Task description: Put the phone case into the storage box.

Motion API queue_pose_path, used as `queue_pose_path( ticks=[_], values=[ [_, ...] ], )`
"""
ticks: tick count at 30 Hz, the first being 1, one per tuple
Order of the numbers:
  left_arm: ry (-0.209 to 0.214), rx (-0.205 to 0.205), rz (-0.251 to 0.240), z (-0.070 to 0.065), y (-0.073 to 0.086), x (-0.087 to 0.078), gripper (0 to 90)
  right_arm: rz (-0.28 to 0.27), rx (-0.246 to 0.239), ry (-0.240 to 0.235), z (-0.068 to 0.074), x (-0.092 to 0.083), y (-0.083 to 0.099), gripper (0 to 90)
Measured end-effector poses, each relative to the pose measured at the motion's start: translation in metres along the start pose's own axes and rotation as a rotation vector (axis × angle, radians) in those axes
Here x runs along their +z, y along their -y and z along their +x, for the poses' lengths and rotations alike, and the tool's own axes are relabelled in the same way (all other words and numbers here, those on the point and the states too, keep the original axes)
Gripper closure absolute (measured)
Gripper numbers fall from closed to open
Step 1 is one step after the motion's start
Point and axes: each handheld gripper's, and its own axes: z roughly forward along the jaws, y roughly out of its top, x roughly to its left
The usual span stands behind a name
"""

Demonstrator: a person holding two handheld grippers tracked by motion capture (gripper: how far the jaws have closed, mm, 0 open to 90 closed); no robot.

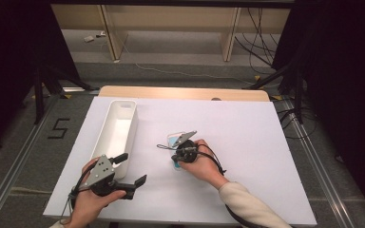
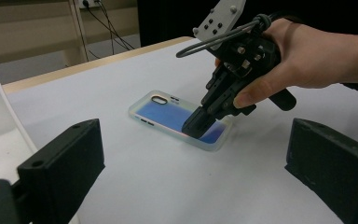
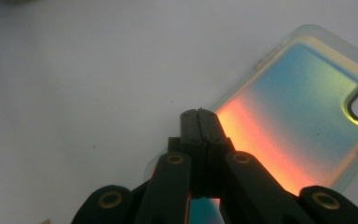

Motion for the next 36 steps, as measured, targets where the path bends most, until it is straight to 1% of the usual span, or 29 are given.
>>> queue_pose_path(
  ticks=[2, 3, 4, 5, 6, 7, 8, 11, 13, 14, 15, 16, 17, 21, 26, 29, 30, 31, 35, 36],
  values=[
    [0.001, 0.0, 0.0, 0.0, 0.0, 0.0, 3.5, -0.004, 0.0, -0.001, 0.001, 0.001, -0.001, 90.0],
    [0.001, 0.0, 0.0, 0.0, 0.0, 0.0, 3.5, 0.0, 0.011, -0.012, 0.002, 0.001, -0.003, 90.0],
    [0.001, 0.0, 0.0, 0.0, 0.0, 0.0, 3.5, -0.006, 0.007, -0.01, 0.002, 0.002, -0.003, 90.0],
    [0.002, -0.001, -0.002, 0.0, 0.0, 0.0, 3.5, -0.009, 0.015, -0.004, 0.004, 0.003, -0.004, 90.0],
    [0.0, 0.001, -0.002, 0.0, 0.0, 0.0, 3.5, -0.011, 0.006, -0.008, 0.003, 0.004, -0.004, 90.0],
    [0.0, 0.004, -0.003, 0.001, 0.0, 0.0, 3.5, -0.01, 0.012, -0.007, 0.004, 0.004, -0.005, 90.0],
    [0.0, -0.001, -0.001, 0.0, 0.0, 0.0, 3.5, -0.016, 0.012, -0.011, 0.004, 0.004, -0.005, 90.0],
    [0.001, -0.002, 0.0, 0.0, 0.0, 0.0, 3.5, -0.026, 0.032, -0.018, 0.004, 0.008, -0.007, 90.0],
    [0.001, 0.0, 0.0, 0.0, 0.0, 0.0, 3.5, -0.025, 0.029, -0.017, 0.004, 0.008, -0.008, 90.0],
    [0.002, 0.0, 0.0, 0.0, 0.0, 0.0, 3.5, -0.024, 0.022, -0.025, 0.004, 0.009, -0.008, 90.0],
    [-0.002, -0.004, 0.0, 0.0, 0.0, 0.0, 3.5, -0.023, 0.029, -0.028, 0.005, 0.009, -0.009, 90.0],
    [-0.002, -0.003, 0.001, 0.0, 0.0, 0.0, 3.5, -0.025, 0.026, -0.033, 0.005, 0.009, -0.01, 90.0],
    [-0.001, -0.005, 0.002, 0.0, 0.0, 0.0, 3.5, -0.031, 0.03, -0.029, 0.006, 0.011, -0.011, 90.0],
    [0.002, -0.001, 0.0, 0.0, 0.0, 0.0, 3.5, -0.028, 0.035, -0.034, 0.007, 0.013, -0.012, 90.0],
    [-0.002, -0.005, 0.001, 0.0, 0.0, 0.0, 3.5, -0.032, 0.025, -0.04, 0.007, 0.015, -0.013, 90.0],
    [-0.001, -0.003, 0.001, 0.0, 0.0, 0.0, 3.5, -0.04, 0.031, -0.042, 0.008, 0.016, -0.013, 90.0],
    [-0.001, -0.004, 0.001, 0.0, 0.0, 0.0, 3.5, -0.037, 0.04, -0.041, 0.008, 0.016, -0.014, 90.0],
    [-0.001, -0.004, 0.001, 0.0, 0.0, 0.0, 3.6, -0.038, 0.041, -0.035, 0.009, 0.016, -0.014, 90.0],
    [0.0, -0.004, 0.001, 0.0, 0.001, 0.0, 3.5, -0.041, 0.032, -0.036, 0.008, 0.016, -0.014, 90.0],
    [-0.001, -0.003, 0.002, 0.0, 0.001, 0.0, 3.6, -0.032, 0.027, -0.041, 0.008, 0.015, -0.014, 90.0]
  ],
)
